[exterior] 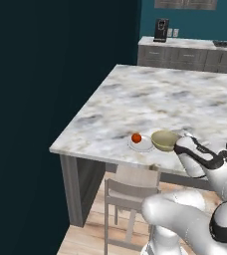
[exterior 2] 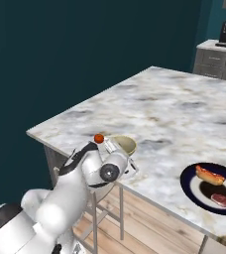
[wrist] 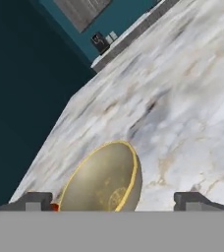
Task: Take the smaller bowl and place it next to the appetizer plate on the dining counter , and place the larger bowl next to the plate with cooked food.
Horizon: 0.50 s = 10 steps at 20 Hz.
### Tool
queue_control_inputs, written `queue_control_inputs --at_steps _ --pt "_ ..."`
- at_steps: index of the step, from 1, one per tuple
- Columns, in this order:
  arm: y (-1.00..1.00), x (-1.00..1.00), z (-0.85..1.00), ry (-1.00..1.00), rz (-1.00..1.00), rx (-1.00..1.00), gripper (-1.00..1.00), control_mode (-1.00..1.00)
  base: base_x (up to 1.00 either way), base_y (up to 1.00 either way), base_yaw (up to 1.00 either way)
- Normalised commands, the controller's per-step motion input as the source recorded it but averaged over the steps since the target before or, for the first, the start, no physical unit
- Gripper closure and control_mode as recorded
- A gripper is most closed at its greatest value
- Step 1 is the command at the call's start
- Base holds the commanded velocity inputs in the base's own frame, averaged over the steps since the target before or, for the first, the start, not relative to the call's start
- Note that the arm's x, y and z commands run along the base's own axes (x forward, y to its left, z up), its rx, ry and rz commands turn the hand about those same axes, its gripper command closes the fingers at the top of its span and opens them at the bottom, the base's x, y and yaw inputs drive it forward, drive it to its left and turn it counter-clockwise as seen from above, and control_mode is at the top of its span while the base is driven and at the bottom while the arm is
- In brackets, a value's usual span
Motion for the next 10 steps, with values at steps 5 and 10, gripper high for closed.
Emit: queue_control_inputs --at_steps 5,10 --pt "0.01 -1.00 1.00 0.29 0.06 -0.46 -1.00 -1.00 0.00 0.00 0.00" --pt "0.49 -1.00 0.99 0.45 0.31 -0.46 -1.00 -1.00 0.00 0.00 0.00"
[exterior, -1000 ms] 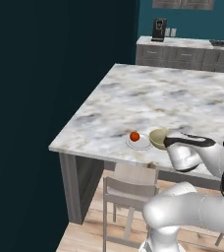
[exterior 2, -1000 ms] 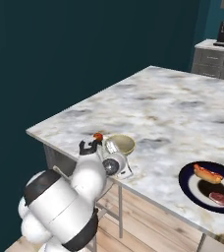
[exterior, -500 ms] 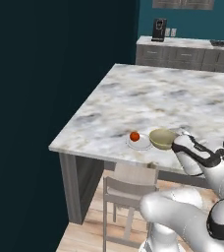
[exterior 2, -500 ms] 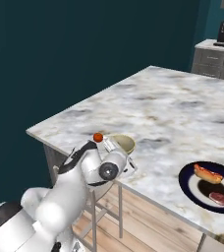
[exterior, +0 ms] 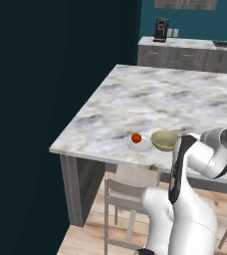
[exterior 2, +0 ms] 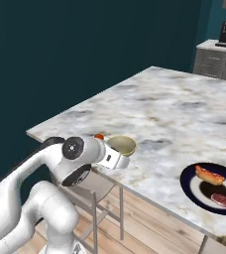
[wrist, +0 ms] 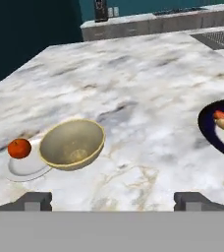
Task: Take the smaller bowl and place it next to the appetizer plate on the dining counter , and place the larger bowl next to the plate with cooked food.
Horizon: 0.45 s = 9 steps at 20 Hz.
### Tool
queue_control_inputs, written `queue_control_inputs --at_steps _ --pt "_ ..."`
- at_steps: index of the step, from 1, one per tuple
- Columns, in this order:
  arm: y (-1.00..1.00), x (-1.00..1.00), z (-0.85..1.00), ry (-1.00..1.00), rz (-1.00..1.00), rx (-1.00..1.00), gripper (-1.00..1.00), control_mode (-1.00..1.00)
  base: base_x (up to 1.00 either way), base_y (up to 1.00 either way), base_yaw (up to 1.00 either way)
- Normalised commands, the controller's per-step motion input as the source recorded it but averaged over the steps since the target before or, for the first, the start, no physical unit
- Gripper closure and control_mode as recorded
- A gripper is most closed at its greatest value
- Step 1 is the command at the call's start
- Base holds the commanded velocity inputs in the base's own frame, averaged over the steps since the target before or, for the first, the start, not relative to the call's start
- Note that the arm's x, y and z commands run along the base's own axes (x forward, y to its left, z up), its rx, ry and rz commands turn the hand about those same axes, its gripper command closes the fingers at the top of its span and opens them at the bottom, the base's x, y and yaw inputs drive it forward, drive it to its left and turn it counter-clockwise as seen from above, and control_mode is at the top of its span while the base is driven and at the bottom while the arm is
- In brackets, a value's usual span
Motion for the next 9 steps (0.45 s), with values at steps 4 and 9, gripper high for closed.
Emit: queue_control_inputs --at_steps 4,9 --pt "0.79 -1.00 0.50 0.47 0.29 -0.38 -1.00 -1.00 0.00 0.00 0.00" --pt "0.96 -1.00 0.00 0.10 0.34 -0.24 -1.00 -1.00 0.00 0.00 0.00"
